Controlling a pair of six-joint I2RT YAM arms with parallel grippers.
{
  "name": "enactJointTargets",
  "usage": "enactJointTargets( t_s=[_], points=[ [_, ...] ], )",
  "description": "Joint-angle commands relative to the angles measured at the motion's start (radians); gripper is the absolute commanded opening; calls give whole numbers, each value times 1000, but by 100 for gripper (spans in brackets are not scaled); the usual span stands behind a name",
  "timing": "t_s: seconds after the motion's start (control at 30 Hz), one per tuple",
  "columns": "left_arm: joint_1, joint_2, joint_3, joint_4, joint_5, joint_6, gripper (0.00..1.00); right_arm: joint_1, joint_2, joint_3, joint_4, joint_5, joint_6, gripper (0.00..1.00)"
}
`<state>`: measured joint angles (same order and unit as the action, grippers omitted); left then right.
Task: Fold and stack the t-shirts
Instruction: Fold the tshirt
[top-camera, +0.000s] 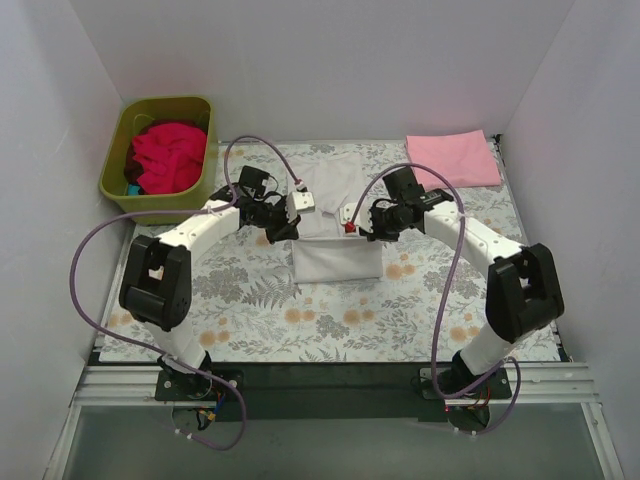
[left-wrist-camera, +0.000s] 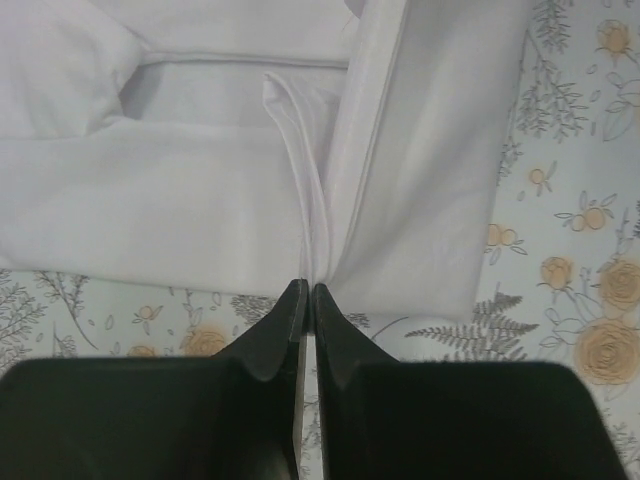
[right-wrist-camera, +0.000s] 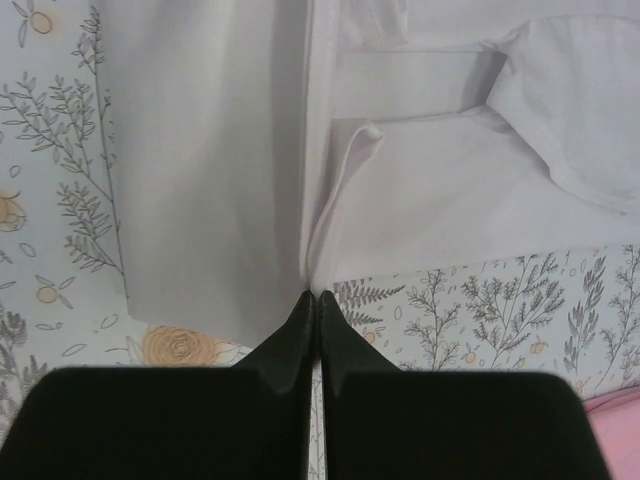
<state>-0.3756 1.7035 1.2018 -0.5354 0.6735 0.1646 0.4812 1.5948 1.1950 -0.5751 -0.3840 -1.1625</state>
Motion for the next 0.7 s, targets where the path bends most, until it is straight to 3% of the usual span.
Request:
enactJointTargets(
  t_s=[0.0,0.33,0.67],
  points=[
    [43,57,94,23,44,53,0,-24,77,119,0,-42,-100,1],
    [92,243,266,37,47,93,0,-70,313,351,0,-69,-152,1],
    [118,361,349,84,23,82,0,-79,447,422,46,-36,-134,1]
  ],
)
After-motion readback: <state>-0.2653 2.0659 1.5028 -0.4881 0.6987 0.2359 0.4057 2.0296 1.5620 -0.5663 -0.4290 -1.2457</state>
